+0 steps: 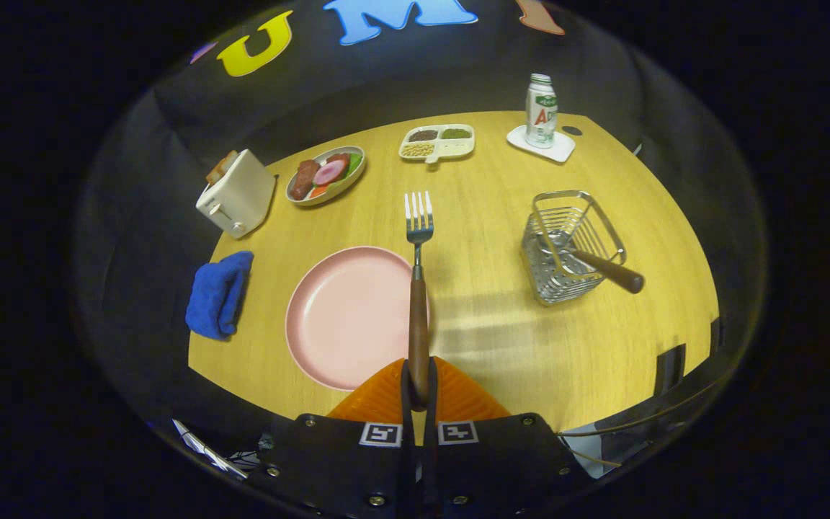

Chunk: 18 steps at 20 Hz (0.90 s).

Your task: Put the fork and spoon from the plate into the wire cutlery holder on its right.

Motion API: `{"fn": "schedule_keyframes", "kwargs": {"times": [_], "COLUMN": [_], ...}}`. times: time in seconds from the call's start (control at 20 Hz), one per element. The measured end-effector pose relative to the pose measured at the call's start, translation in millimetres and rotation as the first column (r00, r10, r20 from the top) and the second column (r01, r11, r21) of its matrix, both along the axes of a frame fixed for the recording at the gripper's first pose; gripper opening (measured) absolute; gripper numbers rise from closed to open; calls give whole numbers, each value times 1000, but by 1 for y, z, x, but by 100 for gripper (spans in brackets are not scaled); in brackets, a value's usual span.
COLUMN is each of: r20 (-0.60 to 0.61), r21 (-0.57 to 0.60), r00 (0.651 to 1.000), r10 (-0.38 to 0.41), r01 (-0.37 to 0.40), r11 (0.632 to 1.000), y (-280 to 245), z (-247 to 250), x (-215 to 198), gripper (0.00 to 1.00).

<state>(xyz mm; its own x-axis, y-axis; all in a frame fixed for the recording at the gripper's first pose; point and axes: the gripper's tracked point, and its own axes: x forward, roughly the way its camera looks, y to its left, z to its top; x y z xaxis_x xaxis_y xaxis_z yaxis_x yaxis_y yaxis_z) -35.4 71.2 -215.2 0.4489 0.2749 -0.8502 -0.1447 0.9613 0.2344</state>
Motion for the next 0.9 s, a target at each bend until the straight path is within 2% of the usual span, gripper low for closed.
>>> {"fn": "schedule_keyframes", "kwargs": {"times": [0.25, 0.4, 0.9], "r20": [-11, -18, -163], "r21": [-42, -51, -64], "r00": [996, 994, 982], "r10": [-87, -110, -90], "r01": [86, 109, 81], "r11": [995, 993, 995], "y": [-62, -80, -106], "z": [5, 7, 1], "x": [3, 3, -6], "gripper": [4, 4, 4]}}
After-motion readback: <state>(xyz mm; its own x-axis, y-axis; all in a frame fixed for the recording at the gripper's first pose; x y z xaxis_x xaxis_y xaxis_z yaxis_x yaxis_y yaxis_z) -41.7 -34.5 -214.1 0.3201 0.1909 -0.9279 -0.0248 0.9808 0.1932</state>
